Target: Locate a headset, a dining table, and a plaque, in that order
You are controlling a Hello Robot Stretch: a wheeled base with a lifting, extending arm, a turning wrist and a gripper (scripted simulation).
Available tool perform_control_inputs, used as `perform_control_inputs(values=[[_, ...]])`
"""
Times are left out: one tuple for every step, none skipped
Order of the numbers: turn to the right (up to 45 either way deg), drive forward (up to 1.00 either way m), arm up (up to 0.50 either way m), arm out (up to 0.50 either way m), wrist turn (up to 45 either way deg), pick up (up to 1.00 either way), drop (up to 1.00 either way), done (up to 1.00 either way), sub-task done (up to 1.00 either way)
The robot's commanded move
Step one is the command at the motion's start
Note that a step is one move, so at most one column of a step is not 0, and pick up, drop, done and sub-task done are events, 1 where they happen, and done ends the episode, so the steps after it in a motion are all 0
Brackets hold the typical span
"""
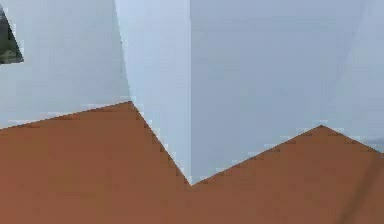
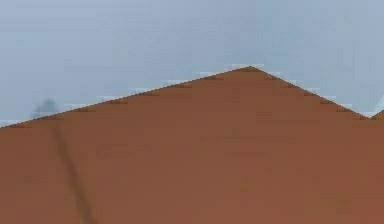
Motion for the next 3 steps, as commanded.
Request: perform_control_inputs(values=[[45.0, 0.00, 0.00, 0.00, 0.0, 0.00, 0.00, 0.00, 0.00], [45.0, 0.00, 0.00, 0.00, 0.0, 0.00, 0.00, 0.00, 0.00], [45.0, 0.00, 0.00, 0.00, 0.0, 0.00, 0.00, 0.00, 0.00]])
